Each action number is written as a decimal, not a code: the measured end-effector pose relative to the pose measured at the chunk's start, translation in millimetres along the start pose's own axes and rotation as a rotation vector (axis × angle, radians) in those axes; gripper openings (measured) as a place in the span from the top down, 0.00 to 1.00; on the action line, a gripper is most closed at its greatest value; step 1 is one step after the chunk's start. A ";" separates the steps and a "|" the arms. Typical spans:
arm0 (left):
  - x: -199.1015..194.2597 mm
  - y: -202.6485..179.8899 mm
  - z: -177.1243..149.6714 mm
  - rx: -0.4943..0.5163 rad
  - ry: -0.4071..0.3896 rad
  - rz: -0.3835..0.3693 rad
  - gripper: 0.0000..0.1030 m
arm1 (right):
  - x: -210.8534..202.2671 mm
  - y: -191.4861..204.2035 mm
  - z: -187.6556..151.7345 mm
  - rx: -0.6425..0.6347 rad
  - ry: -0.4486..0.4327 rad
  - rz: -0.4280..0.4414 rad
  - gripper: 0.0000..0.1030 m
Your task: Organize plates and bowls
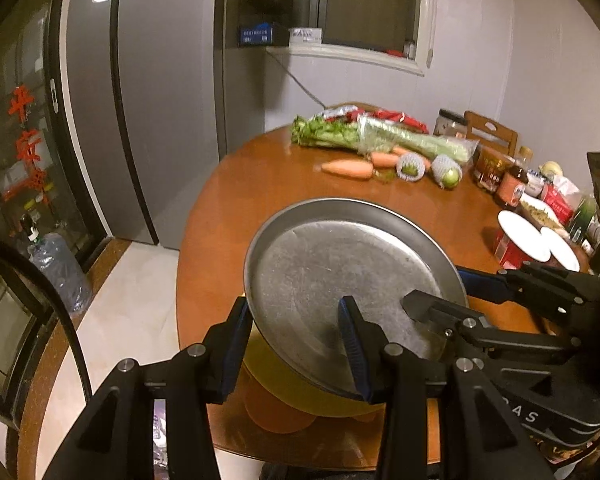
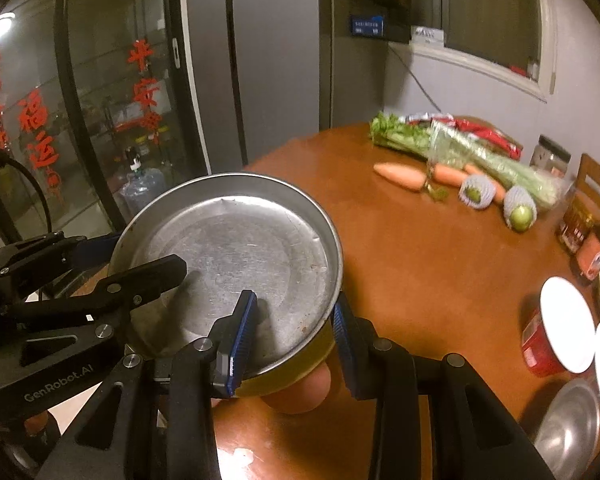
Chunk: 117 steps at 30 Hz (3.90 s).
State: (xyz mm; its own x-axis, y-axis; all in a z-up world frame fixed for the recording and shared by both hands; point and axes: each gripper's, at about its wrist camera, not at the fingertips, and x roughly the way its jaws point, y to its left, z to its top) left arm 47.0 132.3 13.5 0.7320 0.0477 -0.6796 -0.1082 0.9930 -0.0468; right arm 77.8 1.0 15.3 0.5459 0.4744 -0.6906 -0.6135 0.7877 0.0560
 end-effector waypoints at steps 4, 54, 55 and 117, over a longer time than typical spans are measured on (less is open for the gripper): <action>7.2 -0.6 -5.8 0.006 0.012 0.013 0.57 | 10.0 -1.8 -5.3 0.005 0.021 -0.004 0.62; 22.3 0.4 -18.4 0.028 0.059 0.012 0.53 | 28.1 -5.0 -14.8 0.015 0.054 -0.052 0.62; 21.7 0.5 -18.6 0.028 0.057 0.012 0.53 | 26.8 -5.7 -14.5 0.020 0.050 -0.054 0.62; 56.2 -10.9 -7.6 -0.001 0.153 -0.109 0.36 | 27.6 -48.5 -32.0 0.155 0.054 -0.035 0.54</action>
State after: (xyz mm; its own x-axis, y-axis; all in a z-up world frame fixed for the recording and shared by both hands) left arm 84.2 123.3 -29.8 0.6289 -0.0776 -0.7736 -0.0345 0.9913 -0.1274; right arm 104.4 -36.7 -29.5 0.5316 0.4269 -0.7316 -0.4968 0.8567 0.1389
